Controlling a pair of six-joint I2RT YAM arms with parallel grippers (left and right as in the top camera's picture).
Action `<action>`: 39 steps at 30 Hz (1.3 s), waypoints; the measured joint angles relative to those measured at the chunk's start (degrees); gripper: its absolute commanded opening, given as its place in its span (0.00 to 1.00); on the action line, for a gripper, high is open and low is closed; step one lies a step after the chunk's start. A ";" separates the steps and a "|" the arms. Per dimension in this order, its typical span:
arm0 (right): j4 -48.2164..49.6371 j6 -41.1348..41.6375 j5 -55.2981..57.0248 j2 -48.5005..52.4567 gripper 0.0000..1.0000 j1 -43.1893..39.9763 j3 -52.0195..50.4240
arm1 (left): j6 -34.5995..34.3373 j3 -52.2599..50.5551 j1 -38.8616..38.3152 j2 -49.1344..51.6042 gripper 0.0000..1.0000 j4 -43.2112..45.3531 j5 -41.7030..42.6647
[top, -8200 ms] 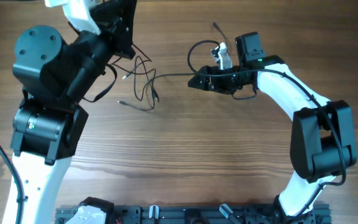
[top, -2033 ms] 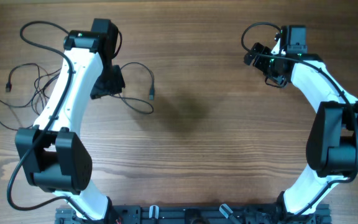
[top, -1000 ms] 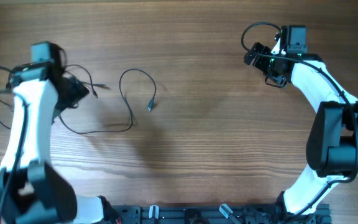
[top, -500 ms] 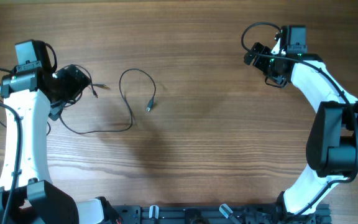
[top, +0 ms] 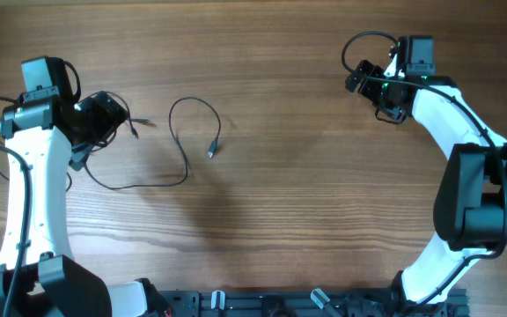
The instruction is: Untangle cables
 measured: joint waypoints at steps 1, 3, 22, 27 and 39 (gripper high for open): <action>0.02 0.00 0.00 0.00 1.00 0.00 0.00 | 0.00 0.00 -0.02 0.00 1.00 0.00 0.00; 0.00 0.00 0.02 0.00 1.00 0.00 0.00 | 0.00 0.00 0.00 0.00 1.00 0.00 0.00; 0.17 0.00 0.00 -0.24 1.00 0.00 0.00 | 0.00 0.00 0.00 0.00 1.00 0.00 0.37; 0.24 0.00 0.04 -12.15 1.00 0.00 -0.11 | 0.00 0.00 0.00 0.00 1.00 0.00 0.37; 0.22 0.00 0.20 -40.09 1.00 0.00 -0.07 | 0.00 0.00 -0.02 0.00 1.00 0.04 0.37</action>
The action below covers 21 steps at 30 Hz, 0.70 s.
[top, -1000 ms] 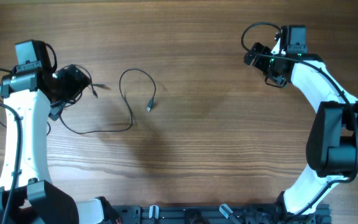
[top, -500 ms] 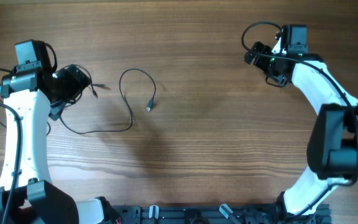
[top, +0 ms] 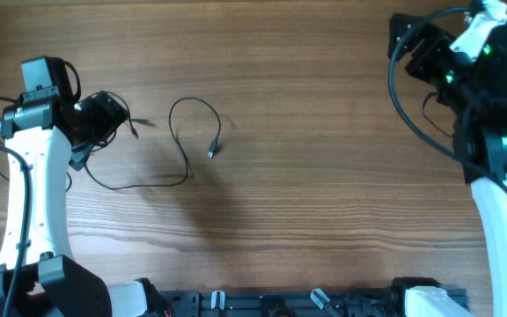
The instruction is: Untangle cables
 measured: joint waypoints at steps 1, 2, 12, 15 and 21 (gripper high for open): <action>-0.85 0.00 0.57 -1.01 1.00 0.00 0.00 | 0.00 0.00 0.02 0.00 1.00 -0.02 0.00; -2.05 0.00 1.29 -1.84 1.00 0.00 0.02 | 0.00 0.00 0.02 0.00 1.00 0.00 0.00; 17.86 -6.16 4.83 -4.33 1.00 0.00 -18.29 | 0.00 0.00 0.02 0.00 1.00 0.07 0.02; 31.80 -12.50 0.09 -5.16 1.00 0.07 -25.55 | 0.00 0.00 0.02 0.00 1.00 0.11 0.02; 39.67 -20.59 -1.90 -9.70 1.00 0.11 -38.97 | 0.00 0.00 0.00 0.00 1.00 0.11 0.02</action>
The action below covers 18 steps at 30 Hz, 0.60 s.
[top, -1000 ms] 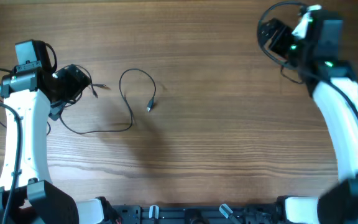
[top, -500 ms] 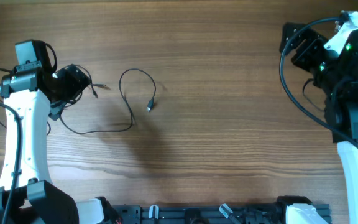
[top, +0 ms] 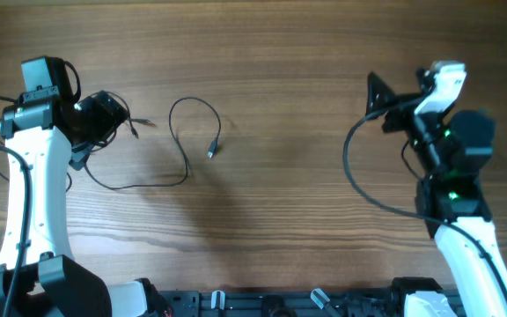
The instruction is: Untangle cables
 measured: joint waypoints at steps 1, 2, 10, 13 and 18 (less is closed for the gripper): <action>1.31 -0.48 -0.04 -0.11 1.00 0.00 -1.92 | 0.00 -0.02 0.00 0.00 1.00 0.02 0.00; 2.49 -0.90 -0.02 -0.20 1.00 0.00 -3.45 | 0.00 -0.02 0.00 0.00 1.00 0.00 -0.02; 16.85 -1.49 0.13 -4.92 1.00 0.00 -21.35 | 0.00 0.00 0.00 0.00 1.00 0.00 0.00; 24.44 -1.46 0.15 -7.54 1.00 0.00 -29.90 | 0.00 -0.02 0.02 0.00 1.00 0.02 0.00; 23.02 -1.46 0.59 -12.68 1.00 0.00 -33.90 | 0.00 0.00 0.02 0.00 1.00 0.00 0.00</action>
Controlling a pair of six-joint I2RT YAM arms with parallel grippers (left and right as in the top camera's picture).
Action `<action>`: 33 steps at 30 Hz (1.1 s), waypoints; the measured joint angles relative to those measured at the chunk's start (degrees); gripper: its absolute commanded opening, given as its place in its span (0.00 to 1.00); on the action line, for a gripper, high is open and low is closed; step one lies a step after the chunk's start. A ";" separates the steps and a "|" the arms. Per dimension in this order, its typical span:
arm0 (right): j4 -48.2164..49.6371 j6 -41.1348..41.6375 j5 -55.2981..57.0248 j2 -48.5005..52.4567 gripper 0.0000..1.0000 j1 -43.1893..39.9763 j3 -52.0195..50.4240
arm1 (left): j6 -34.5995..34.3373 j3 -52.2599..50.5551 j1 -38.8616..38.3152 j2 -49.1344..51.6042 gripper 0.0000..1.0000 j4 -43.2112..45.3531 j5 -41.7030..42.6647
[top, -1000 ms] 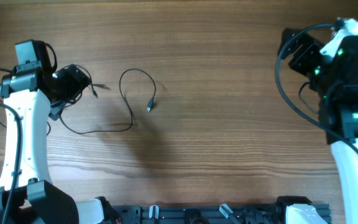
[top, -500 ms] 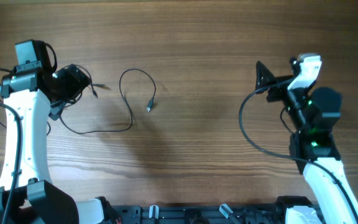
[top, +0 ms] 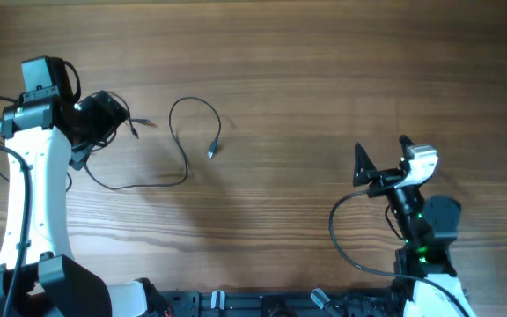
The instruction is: Untangle cables
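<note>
A thin black cable (top: pixel 139 185) lies on the wooden table at the left. It runs from under my left gripper (top: pixel 106 117), along the table, up into an open loop (top: pixel 192 103), and ends in a small plug (top: pixel 211 152). A short end with a connector (top: pixel 145 124) sticks out to the right of the left gripper, which sits on the cable and looks shut on it. My right gripper (top: pixel 362 165) is at the lower right, far from the cable and holding nothing. From above its fingers read as one dark wedge.
The right arm's own black lead (top: pixel 340 231) hangs in a curve beside its body near the front edge. The left arm's white links (top: pixel 25 194) run down the left side. A dark rail (top: pixel 262 304) lines the table's front edge.
My right arm has drawn back further toward the front edge, its gripper moving from mid-right to the lower right. The left gripper and the cable have not moved.
My right gripper was first at the far back right of the table. It then stood higher at the right edge, then mid-right, and is now folded back at the front right. The left gripper stayed on the cable throughout, and the cable's shape is unchanged.
</note>
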 measured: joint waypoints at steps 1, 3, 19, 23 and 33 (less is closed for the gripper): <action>-1.84 0.00 0.20 -0.92 1.00 0.00 -0.33 | 0.00 -0.02 -0.02 0.00 1.00 0.02 0.00; -7.26 0.02 0.87 -3.52 1.00 0.00 -0.66 | 0.00 -0.02 -0.02 0.00 1.00 0.00 0.00; -40.15 -1.36 4.26 -39.30 1.00 0.00 -0.79 | 0.00 -0.02 -0.02 0.00 1.00 0.04 0.00; -39.98 -2.82 4.35 -47.06 1.00 0.00 -0.74 | 0.00 -0.02 0.00 0.00 1.00 0.00 0.00; -40.02 -3.02 4.55 -47.08 1.00 0.00 -0.74 | 0.00 -0.02 0.00 0.00 1.00 0.00 0.00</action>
